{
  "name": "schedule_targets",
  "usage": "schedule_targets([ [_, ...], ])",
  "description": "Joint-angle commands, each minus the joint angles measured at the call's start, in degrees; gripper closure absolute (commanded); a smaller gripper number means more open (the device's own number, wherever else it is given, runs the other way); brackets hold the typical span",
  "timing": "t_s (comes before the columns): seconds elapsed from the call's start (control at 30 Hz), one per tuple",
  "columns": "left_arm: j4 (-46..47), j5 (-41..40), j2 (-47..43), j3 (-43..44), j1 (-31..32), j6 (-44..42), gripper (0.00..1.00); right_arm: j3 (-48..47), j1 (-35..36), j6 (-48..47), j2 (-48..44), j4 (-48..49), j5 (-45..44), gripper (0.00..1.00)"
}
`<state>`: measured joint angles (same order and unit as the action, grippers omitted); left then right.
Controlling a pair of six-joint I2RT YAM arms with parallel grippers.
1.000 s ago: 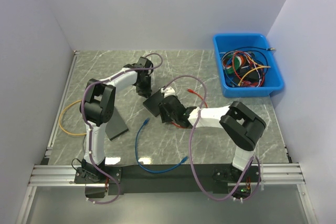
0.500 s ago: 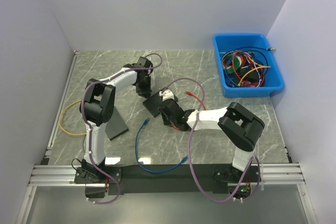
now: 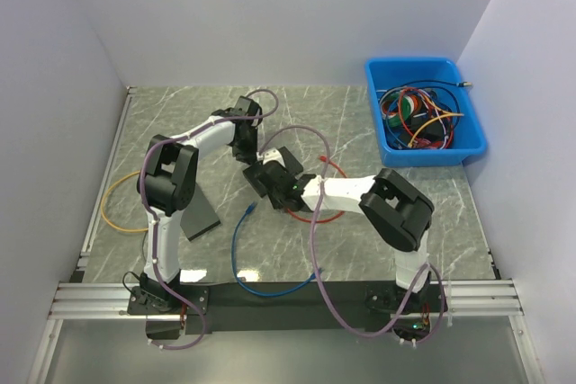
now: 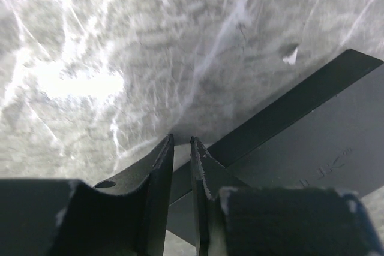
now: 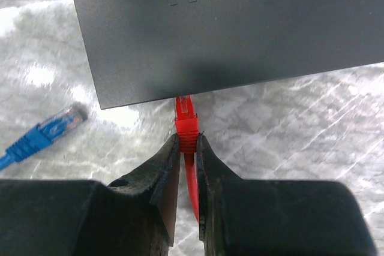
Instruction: Insert the plug into the switch port
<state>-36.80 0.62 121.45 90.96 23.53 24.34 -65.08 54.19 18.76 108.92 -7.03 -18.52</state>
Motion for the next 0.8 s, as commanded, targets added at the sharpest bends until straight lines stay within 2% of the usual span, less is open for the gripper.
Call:
schedule_targets([
  [0.0,-6.1,3.6,2.5,-1.7,3.6,-0.8,0.75,-8.4,-2.5,-1.3,1.6,6.0,-4.9,1.0],
  [0.2,-5.8,3.3,2.7,-2.7,4.9,-0.5,0.75,-15.3,-6.5,1.5,4.0,4.5,-2.7,1.0],
  [0.37,-5.8,3.1,2.8,-2.9,5.1,-0.5,0.75,-20.0,-7.0,2.4,6.1,3.8,-1.9,1.0],
  [0.57,-6.2,2.3,3.4,-2.3,5.1,-0.7,0.75,-14.3,-5.9,3.3,4.8,6.9,2.1,1.0],
  [0.77,-6.5,1.0,4.3,-1.8,5.0,-1.0,0.73,-9.1,0.0,6.0,3.6,9.7,1.2,1.0],
])
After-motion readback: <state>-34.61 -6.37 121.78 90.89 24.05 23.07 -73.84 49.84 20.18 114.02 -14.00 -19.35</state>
